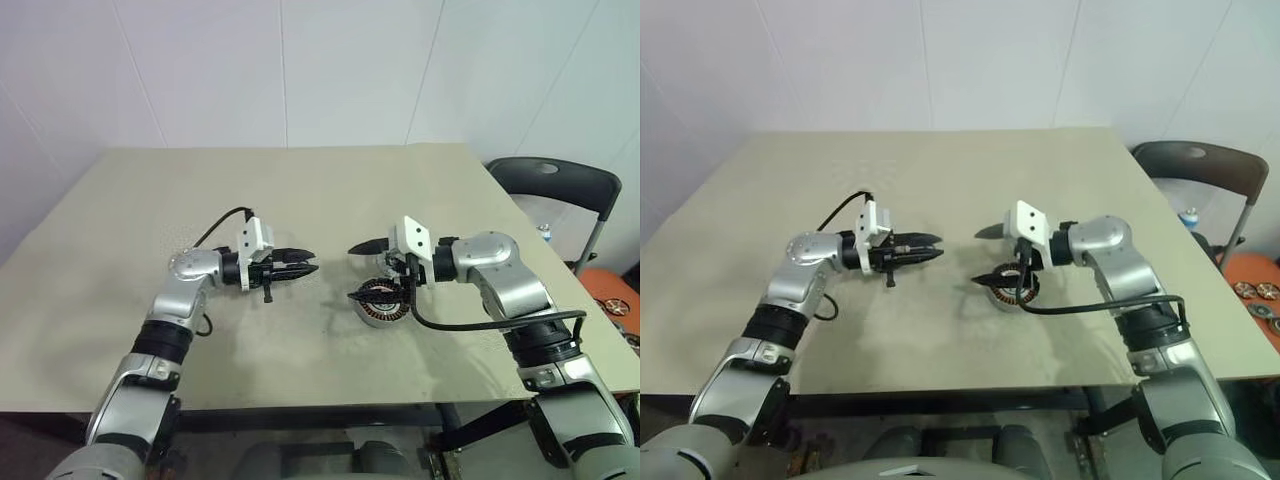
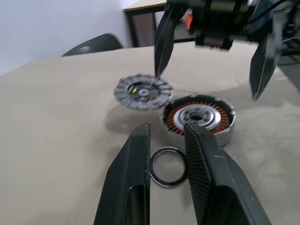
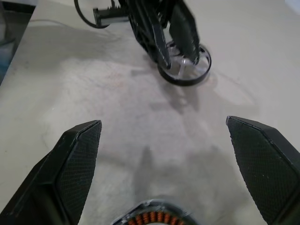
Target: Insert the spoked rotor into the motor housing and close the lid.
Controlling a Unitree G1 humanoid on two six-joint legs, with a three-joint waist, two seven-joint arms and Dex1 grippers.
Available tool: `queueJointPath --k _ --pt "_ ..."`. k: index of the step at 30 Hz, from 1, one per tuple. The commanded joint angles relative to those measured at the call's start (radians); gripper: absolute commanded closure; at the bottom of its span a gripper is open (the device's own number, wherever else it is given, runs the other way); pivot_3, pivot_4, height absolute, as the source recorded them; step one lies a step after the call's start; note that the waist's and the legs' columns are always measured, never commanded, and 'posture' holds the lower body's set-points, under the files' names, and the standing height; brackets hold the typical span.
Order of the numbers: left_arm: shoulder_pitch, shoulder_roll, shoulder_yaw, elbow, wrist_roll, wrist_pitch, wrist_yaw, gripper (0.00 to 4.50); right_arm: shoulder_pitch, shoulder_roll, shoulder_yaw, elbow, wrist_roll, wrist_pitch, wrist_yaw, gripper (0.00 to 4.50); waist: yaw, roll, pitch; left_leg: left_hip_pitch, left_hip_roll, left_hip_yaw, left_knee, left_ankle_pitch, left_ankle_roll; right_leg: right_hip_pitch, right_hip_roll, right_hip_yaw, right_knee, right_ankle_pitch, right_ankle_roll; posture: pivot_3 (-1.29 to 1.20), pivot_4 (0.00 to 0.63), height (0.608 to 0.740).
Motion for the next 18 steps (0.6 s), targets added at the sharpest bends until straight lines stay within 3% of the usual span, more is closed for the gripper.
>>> queueJointPath --k 1,12,18 --pt "-0.055 -0.015 -0.005 0.038 0.009 -0.039 -0.037 3.76 0.012 -0.015 -0.033 -0.060 0.020 0.010 -0.021 0.00 0.000 0.000 0.000 0.000 0.000 0.000 0.000 0.000 0.000 0.000 0.000 0.000 0.000 0.000 0.000 0.00 0.000 0.740" --pt "-0.194 -0.149 -0.016 0.301 0.102 -0.229 0.018 3.76 0.059 -0.010 -0.047 -0.116 0.025 0.028 -0.082 0.00 0.001 -0.001 0.001 0.000 0.000 0.000 0.001 0.000 0.000 0.001 0.000 0.000 0.000 0.001 0.002 0.00 0.000 0.740" --pt "-0.207 -0.219 -0.025 0.352 0.112 -0.262 -0.006 3.76 0.039 -0.036 -0.120 -0.137 0.077 0.090 -0.120 0.00 0.002 -0.001 0.001 0.000 0.000 0.000 0.001 0.000 0.000 0.000 0.000 0.000 0.000 0.001 0.003 0.00 0.000 0.740"
